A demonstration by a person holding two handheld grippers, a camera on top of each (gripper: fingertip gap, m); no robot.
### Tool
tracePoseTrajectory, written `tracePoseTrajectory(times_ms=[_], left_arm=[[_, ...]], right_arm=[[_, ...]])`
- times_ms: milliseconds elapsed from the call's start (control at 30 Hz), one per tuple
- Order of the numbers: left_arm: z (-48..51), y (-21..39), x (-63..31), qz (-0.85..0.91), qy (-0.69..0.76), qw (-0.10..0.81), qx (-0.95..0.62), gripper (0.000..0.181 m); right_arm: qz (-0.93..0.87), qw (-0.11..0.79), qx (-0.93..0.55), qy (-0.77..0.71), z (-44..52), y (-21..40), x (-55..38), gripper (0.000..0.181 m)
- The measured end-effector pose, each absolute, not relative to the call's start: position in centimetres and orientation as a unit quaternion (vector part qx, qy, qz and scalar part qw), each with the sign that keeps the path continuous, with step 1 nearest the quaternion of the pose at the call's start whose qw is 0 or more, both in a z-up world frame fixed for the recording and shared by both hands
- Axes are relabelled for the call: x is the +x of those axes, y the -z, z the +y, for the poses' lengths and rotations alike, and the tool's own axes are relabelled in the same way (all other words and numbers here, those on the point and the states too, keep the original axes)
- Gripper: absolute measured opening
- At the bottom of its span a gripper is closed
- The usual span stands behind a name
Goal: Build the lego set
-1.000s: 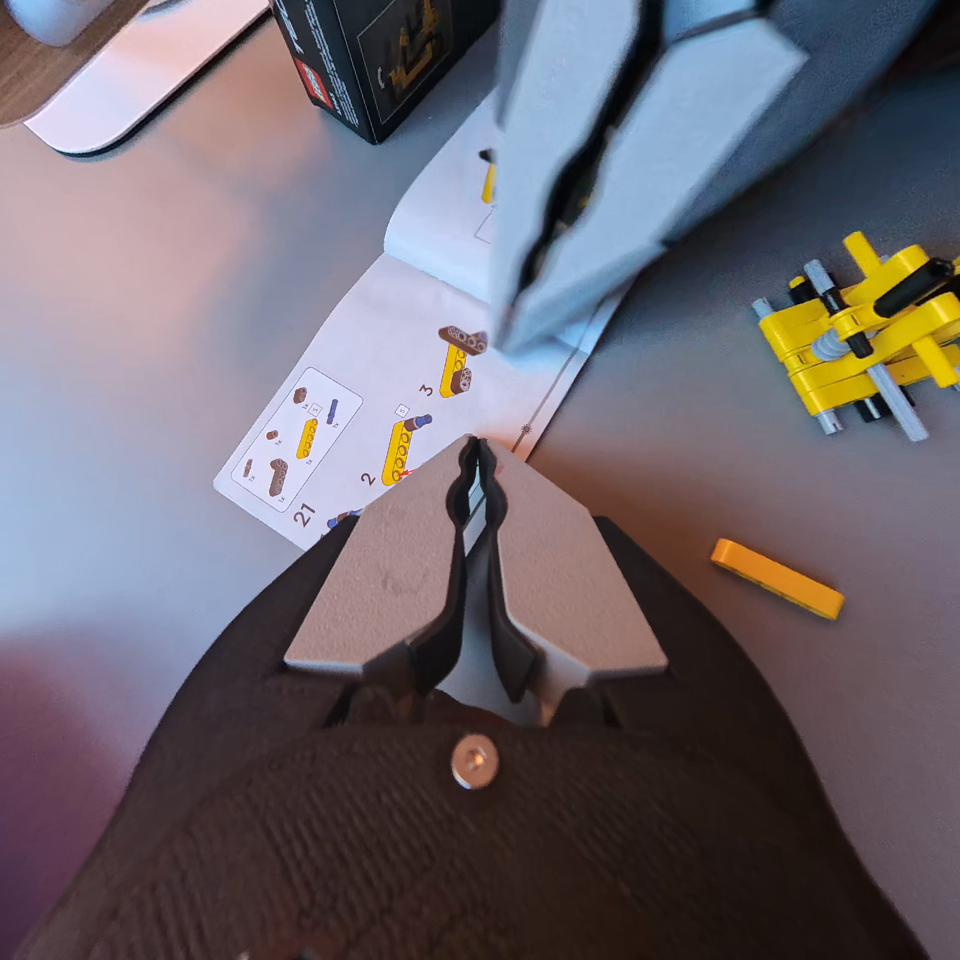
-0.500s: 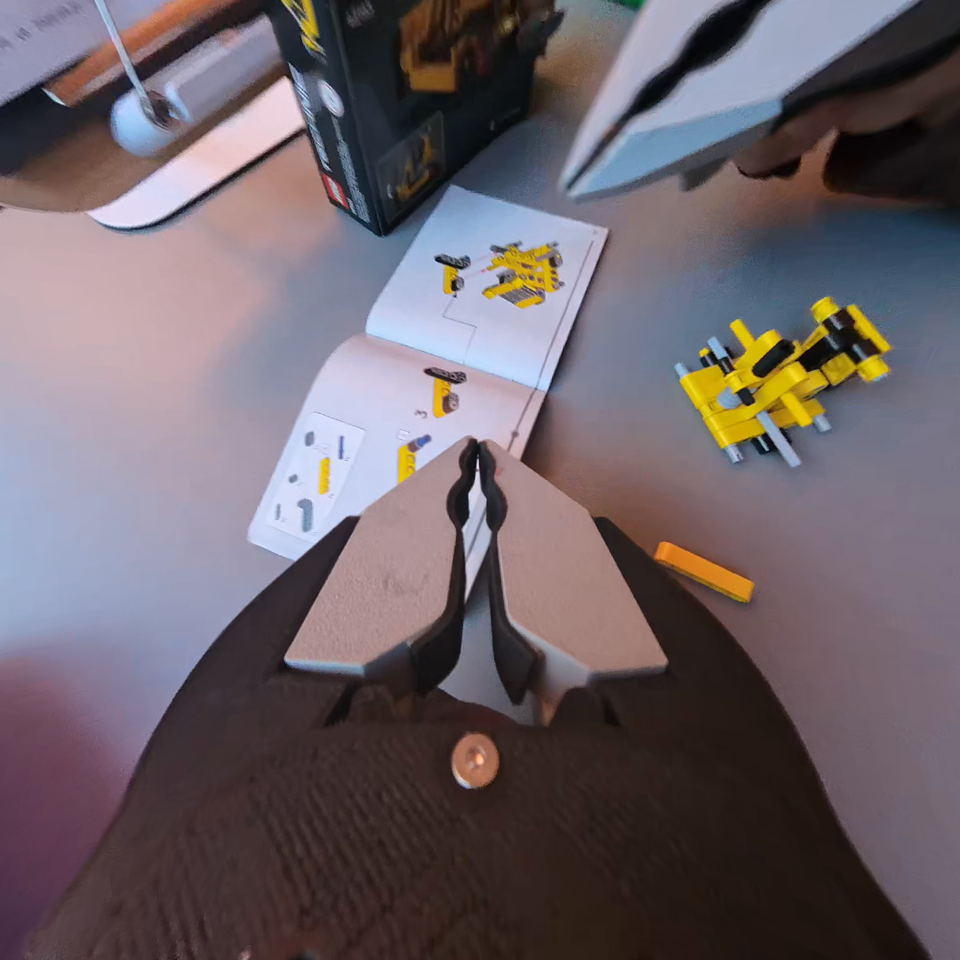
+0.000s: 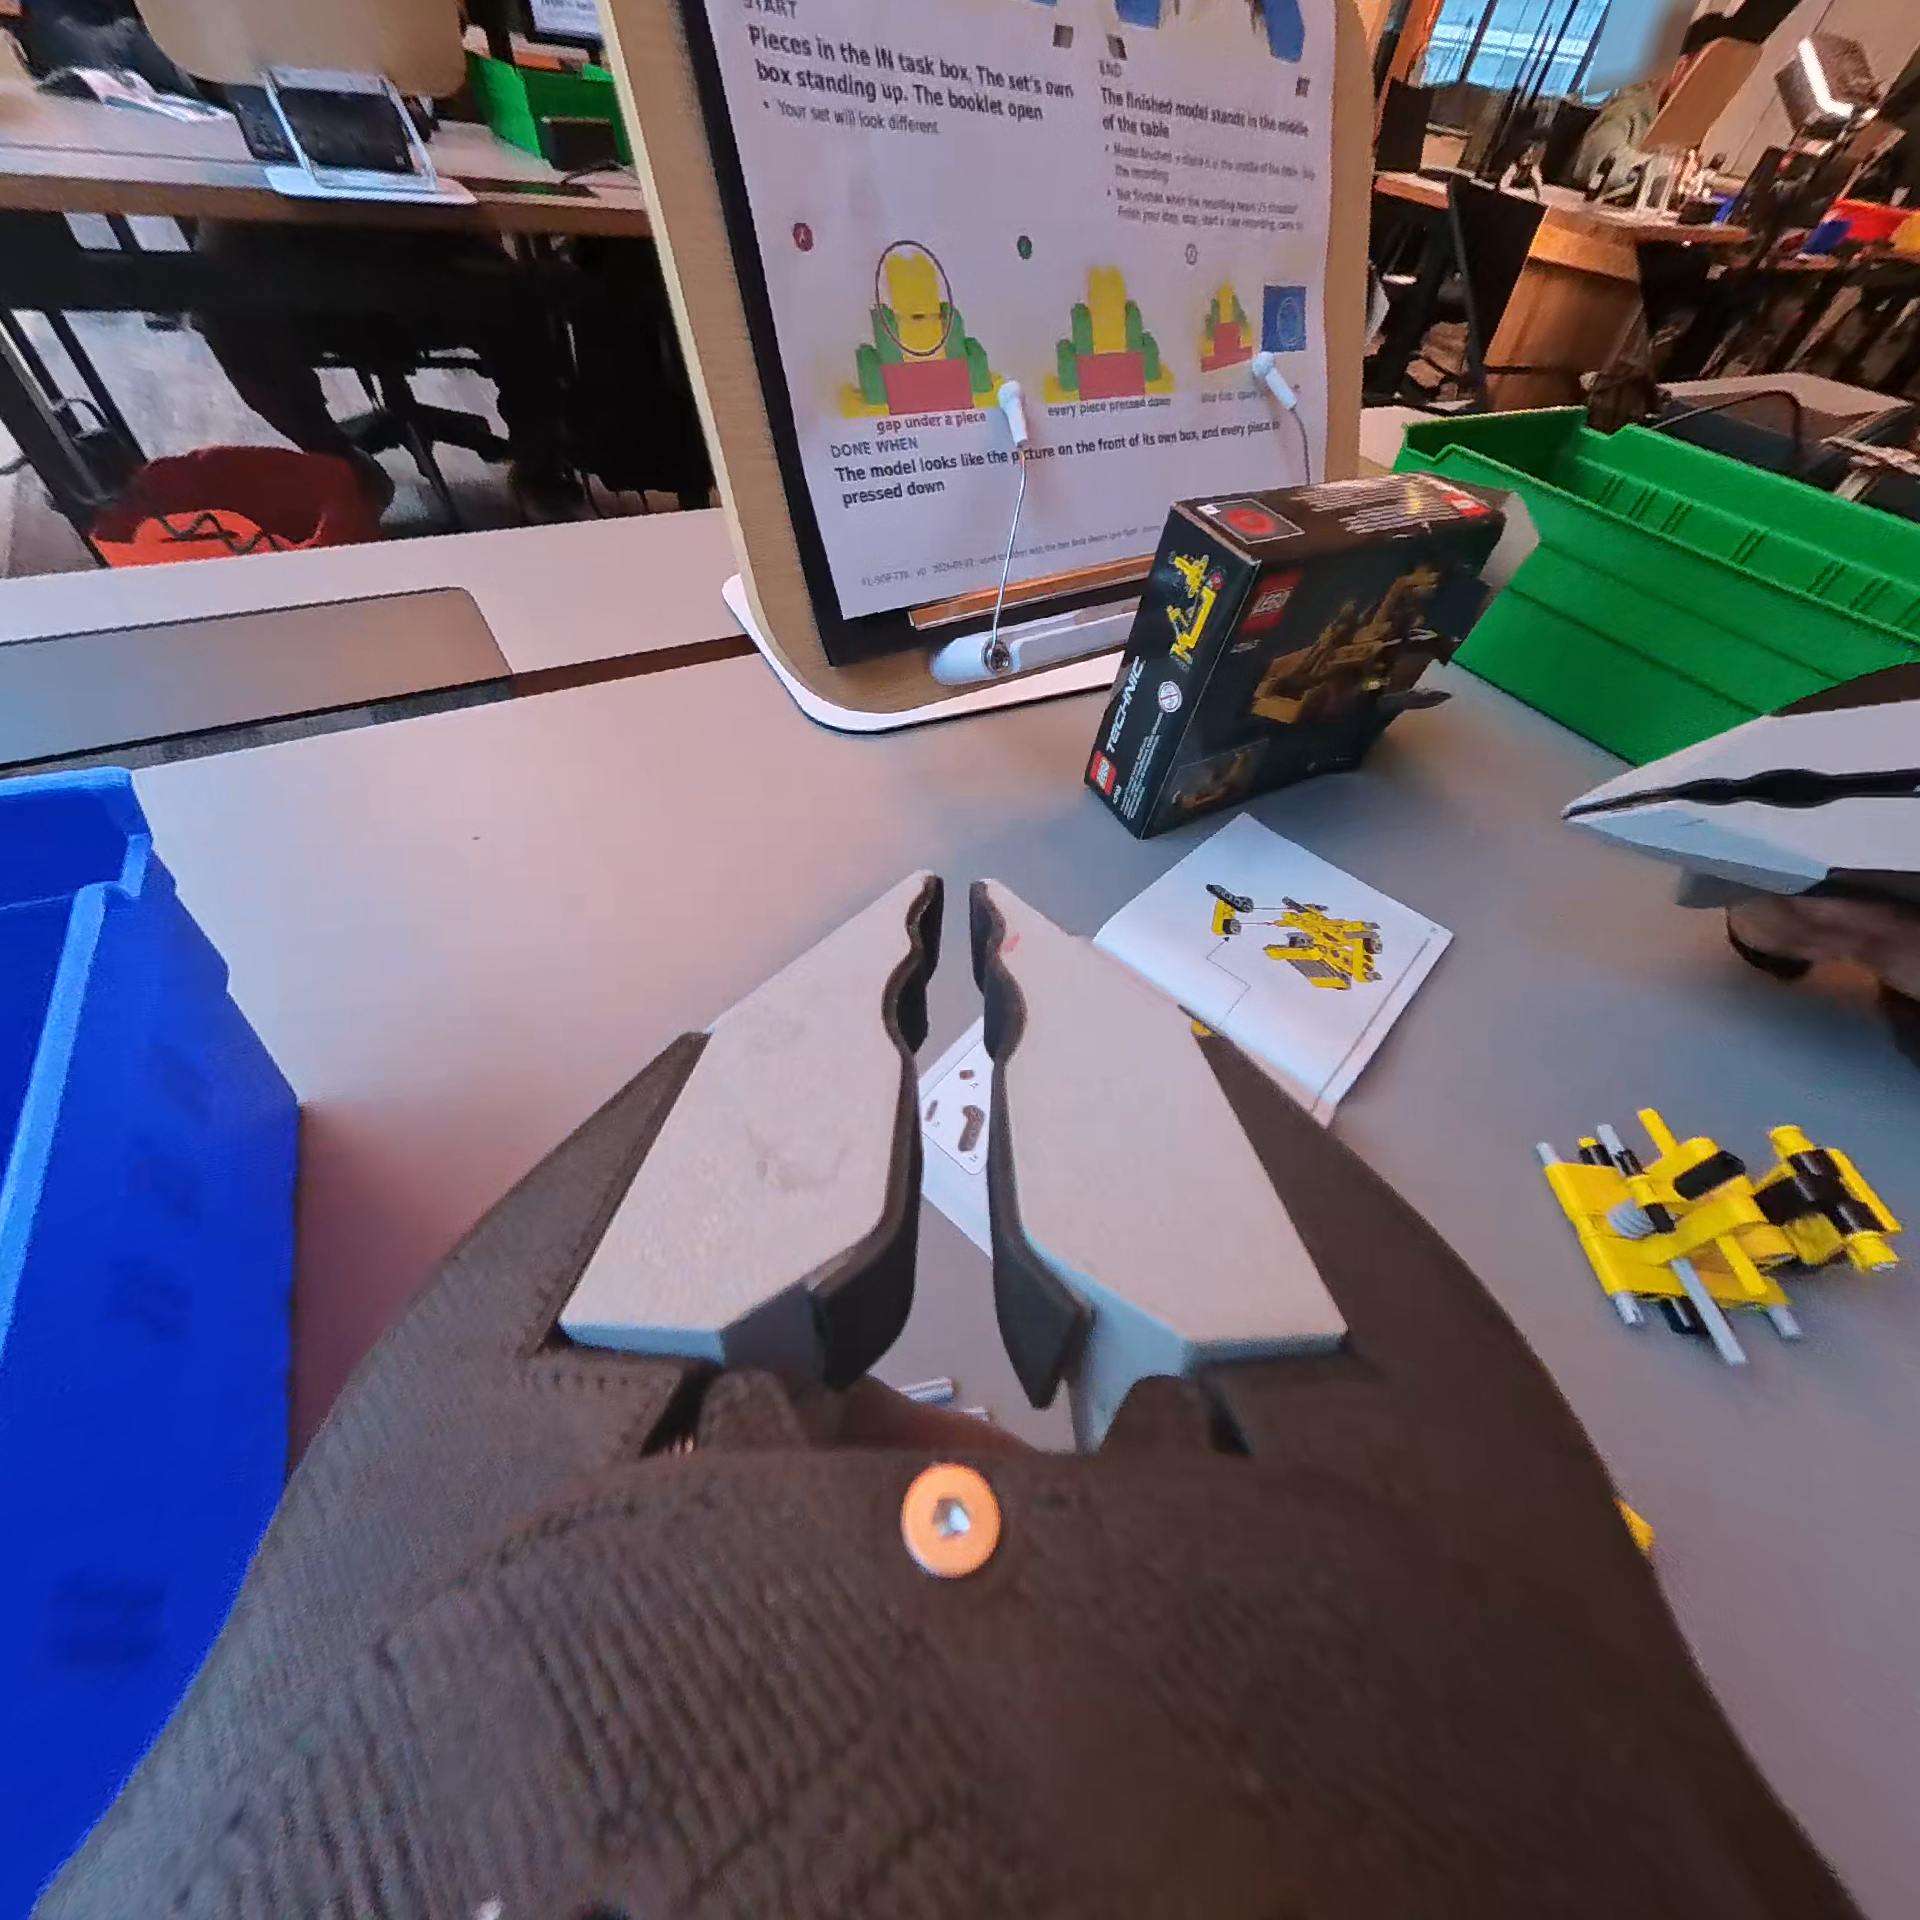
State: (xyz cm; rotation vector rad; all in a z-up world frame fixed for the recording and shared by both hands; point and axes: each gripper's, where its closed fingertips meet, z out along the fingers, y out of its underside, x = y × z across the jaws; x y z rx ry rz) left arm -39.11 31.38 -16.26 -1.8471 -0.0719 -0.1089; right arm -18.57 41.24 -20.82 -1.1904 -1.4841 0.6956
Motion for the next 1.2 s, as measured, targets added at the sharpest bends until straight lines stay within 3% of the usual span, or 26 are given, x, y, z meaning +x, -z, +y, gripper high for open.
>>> tracePoseTrajectory(times_ms=[333, 900, 1200], left_arm=[[32.1, 17.9, -37.7, 0.000, 0.033, 0.579, -0.815, 0.002], [30.5, 18.1, -37.3, 0.035, -0.021, 0.587, -0.809, 0.002], [30.3, 19.8, -34.3, 0.044, 0.084, 0.584, -0.806, 0.004]], right_arm=[[-0.684, 0.522, -0.445, -0.250, 40.9, 22.6, -18.3, 0.000], [-0.639, 0.580, -0.454, -0.222, 42.9, 21.2, -18.1, 0.000], [-0.632, 0.581, -0.452, -0.242, 43.9, 20.8, -17.9, 0.000]])
